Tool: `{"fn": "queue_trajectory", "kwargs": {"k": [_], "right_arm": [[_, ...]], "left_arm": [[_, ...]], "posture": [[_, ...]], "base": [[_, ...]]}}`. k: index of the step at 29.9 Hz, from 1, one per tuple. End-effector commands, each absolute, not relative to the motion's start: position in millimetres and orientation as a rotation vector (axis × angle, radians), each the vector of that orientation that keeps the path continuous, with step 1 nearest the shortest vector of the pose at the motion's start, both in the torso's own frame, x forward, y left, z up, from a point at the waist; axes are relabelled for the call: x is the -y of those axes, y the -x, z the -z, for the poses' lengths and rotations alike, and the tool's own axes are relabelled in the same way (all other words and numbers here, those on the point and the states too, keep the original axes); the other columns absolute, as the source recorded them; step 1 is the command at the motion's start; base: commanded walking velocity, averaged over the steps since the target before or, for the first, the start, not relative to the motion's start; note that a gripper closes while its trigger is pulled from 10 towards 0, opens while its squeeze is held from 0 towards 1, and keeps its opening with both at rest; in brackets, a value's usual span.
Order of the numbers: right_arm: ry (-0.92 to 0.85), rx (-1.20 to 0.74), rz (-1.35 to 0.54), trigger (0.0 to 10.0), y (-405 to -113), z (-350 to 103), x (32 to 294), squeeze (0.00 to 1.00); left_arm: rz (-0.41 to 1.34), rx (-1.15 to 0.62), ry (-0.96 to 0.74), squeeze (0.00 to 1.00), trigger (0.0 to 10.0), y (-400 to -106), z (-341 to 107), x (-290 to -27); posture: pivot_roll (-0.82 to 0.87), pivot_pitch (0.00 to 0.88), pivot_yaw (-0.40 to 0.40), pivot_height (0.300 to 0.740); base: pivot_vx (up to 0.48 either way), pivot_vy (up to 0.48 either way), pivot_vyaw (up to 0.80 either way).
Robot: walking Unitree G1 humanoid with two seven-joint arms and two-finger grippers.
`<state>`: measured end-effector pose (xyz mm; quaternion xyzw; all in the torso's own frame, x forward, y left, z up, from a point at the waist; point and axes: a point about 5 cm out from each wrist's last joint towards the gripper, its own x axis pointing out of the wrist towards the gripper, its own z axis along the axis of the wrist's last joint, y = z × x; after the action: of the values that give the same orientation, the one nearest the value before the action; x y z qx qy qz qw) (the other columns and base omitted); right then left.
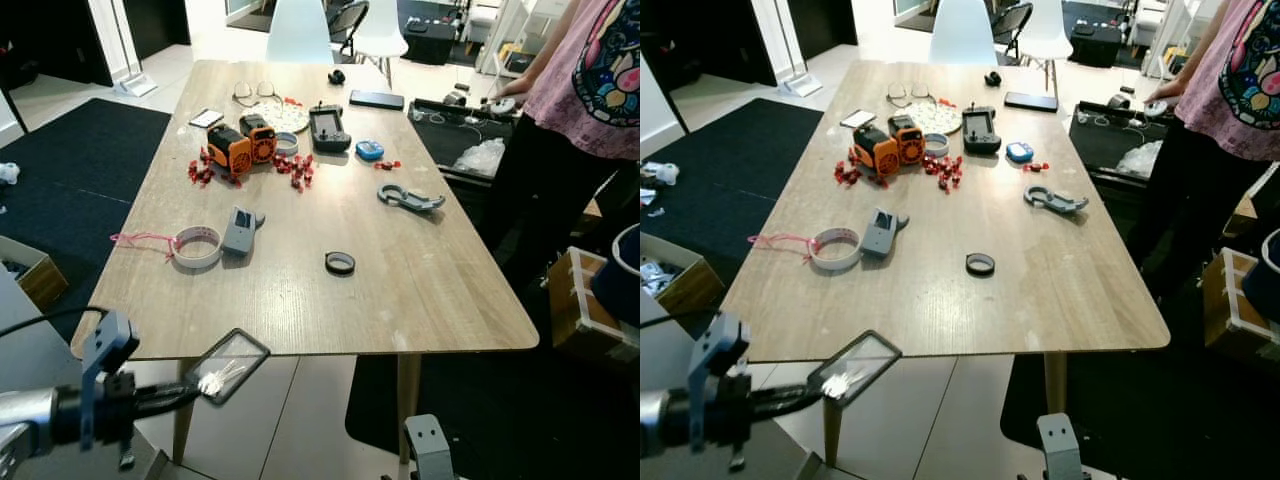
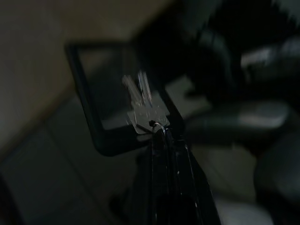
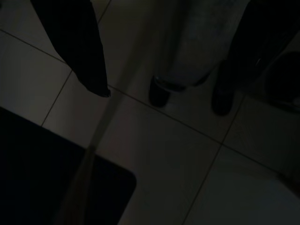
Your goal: Hang keys on a hook
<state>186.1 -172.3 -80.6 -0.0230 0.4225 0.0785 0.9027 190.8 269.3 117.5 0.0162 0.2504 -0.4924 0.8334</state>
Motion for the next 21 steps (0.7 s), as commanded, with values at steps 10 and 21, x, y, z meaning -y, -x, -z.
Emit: {"fn": "queue_trajectory", "kwargs": {"k": [10, 21], "right_arm": [[0.06, -0.881, -0.167, 10.0, -188, 80, 175, 0.0], [0.055, -0.889, -0.161, 10.0, -184, 82, 175, 0.0]], "left_arm": [[1.07, -0.787, -0.129, 0.0, 0.0, -163, -92, -283], [0.97, -0.802, -0.204, 0.0, 0.0, -152, -44, -270]], "posture": [[0.08, 0.049, -0.066, 0.74], [0.08, 0.046, -0.059, 0.74]], "base": [[0.0, 0.0, 0.0], [0.0, 0.0, 0.0]]}}
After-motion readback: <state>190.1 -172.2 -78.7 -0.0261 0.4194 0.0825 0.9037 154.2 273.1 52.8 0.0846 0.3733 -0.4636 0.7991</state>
